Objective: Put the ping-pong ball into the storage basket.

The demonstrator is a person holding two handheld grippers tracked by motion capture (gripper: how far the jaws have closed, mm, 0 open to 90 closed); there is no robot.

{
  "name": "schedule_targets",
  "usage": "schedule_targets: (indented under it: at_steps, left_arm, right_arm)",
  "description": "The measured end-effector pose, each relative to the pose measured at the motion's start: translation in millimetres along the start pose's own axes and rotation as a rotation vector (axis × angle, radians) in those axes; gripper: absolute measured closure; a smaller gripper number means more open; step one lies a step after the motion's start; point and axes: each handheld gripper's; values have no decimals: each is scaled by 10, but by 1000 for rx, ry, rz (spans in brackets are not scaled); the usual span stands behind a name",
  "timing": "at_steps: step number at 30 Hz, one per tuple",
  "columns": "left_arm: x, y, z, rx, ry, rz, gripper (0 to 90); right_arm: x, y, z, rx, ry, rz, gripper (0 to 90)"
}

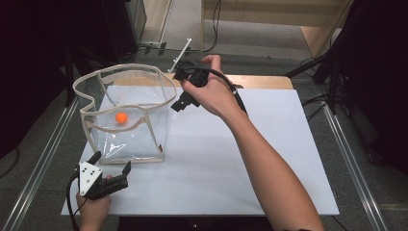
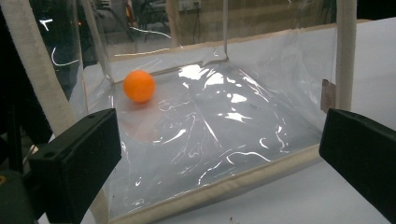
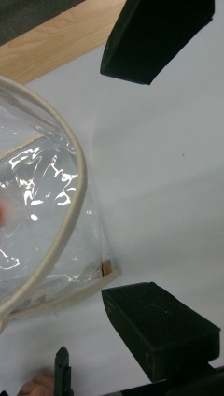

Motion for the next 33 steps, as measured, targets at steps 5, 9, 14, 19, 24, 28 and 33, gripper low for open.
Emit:
schedule_targets:
  at_steps: [5, 9, 14, 19, 24, 28, 33]
  left_arm:
    - [0, 1, 0, 3, 0, 0, 0]
    - [0, 1, 0, 2, 0, 1, 0]
    - [1, 0, 0, 3, 0, 1, 0]
    - [1, -2, 0, 2, 1, 1, 0]
    - [0, -1, 0, 2, 1, 1, 0]
    - [1, -1, 0, 2, 1, 1, 0]
    - [0, 0, 0, 4, 3, 1, 0]
  right_arm:
    - [40, 53, -82, 0, 2, 2, 0]
    - [79, 68, -160, -1, 2, 11, 0]
    - [125, 89, -263, 3, 0, 14, 0]
    - [159, 113, -368, 6, 0, 11, 0]
    - [181, 125, -470, 9, -12, 10, 0]
    - [191, 142, -537, 10, -12, 9, 0]
    - [211, 173, -626, 6, -27, 8, 0]
Point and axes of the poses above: each handheld gripper's, and its own axes: x roughly forward along the jaws, z roughly out of its top, y roughly to its left, and after that the axes turned 7 degrees about -x, right-handed
